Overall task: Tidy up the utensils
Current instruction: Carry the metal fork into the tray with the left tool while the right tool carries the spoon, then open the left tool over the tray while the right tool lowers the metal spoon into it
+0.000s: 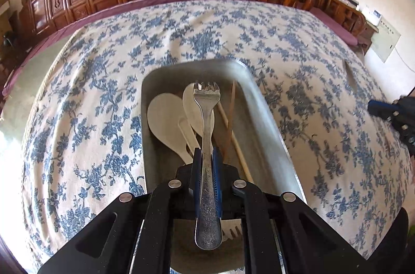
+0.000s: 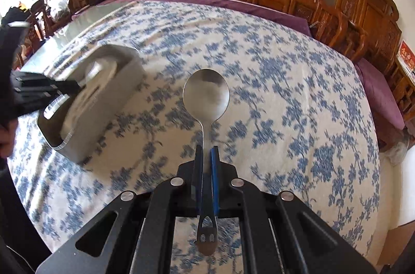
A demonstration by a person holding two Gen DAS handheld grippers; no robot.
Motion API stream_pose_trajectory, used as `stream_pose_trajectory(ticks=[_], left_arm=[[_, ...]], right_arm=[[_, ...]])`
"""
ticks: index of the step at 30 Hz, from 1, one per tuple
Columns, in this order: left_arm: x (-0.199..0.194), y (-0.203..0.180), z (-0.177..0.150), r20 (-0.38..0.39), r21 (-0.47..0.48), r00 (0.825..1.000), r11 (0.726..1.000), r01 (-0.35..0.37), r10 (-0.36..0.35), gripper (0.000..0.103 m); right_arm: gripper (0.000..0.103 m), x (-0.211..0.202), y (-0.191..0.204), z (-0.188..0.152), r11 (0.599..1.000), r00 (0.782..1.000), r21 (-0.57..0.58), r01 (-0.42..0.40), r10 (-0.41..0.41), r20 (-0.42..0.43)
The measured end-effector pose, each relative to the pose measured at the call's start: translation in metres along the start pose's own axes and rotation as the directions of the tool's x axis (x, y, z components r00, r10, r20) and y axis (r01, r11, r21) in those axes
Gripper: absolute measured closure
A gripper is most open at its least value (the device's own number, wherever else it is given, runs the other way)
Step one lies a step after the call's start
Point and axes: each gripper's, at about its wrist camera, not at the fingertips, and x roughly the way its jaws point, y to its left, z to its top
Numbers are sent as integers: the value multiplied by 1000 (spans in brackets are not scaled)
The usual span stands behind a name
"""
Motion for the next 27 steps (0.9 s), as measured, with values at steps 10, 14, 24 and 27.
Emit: stream_pose_trajectory(ticks=[10, 14, 24, 27], left_arm=[[10, 0, 4, -16, -17, 999, 999, 37, -37, 95], [-5, 5, 6, 19, -25, 999, 998, 51, -51, 95], [-59, 40, 1, 112, -49, 994, 999, 13, -7, 95], [-71, 51, -2, 127, -55, 992, 998, -3, 10, 94]], right_arm=[[96, -11, 51, 32, 997, 998, -61, -57, 59, 29], [96, -8, 67, 39, 995, 997, -74, -70, 73, 28], [96, 12, 117, 66, 984, 985, -56, -166, 168, 34], [96, 22, 132, 75, 980, 980, -39, -194, 195, 28]])
